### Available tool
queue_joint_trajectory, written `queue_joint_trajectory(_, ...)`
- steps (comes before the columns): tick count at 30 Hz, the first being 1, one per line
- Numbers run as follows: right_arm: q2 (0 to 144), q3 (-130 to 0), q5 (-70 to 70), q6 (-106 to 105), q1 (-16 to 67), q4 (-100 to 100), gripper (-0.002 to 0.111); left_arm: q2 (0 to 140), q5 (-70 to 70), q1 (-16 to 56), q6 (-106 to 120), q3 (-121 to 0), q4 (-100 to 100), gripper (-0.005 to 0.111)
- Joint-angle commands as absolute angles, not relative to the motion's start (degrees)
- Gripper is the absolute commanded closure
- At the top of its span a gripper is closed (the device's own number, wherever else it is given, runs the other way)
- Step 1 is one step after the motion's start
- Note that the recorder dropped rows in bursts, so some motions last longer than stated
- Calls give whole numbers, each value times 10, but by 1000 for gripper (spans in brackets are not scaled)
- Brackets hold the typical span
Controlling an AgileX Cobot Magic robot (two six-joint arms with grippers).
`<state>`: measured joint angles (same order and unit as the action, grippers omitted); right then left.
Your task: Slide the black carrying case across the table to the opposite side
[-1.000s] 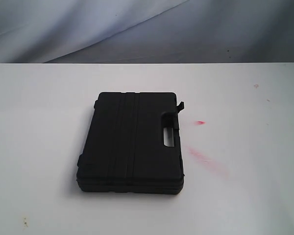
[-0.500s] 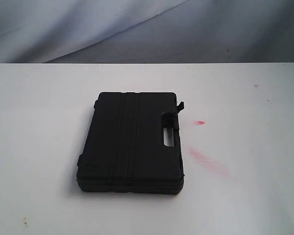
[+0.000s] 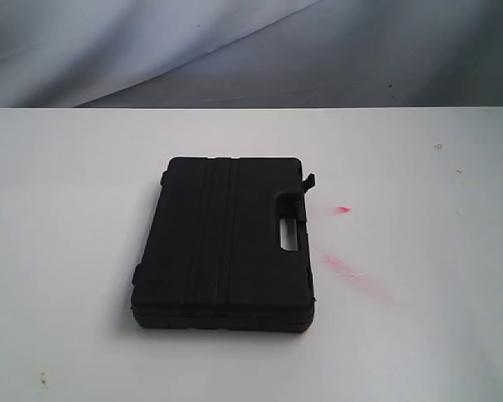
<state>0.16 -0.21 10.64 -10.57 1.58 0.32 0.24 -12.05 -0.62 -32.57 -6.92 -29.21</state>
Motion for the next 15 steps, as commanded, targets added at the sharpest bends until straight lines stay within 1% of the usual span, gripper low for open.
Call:
queue_joint_trajectory(1,0,0,106,-104,13,7,108,0,-168,-4,-322,-66,-264,107)
queue_joint_trajectory(7,0,0,106,-104,13,7,108,0,-154,-4,-322,-54,-267,107)
queue_joint_trajectory(12,0,0,106,-104,13,7,108,0,-62,-4,-295,0,-271,107)
queue_joint_trajectory(15,0,0,106,-104,13,7,108,0,-104,-3,-294,0,-291,107)
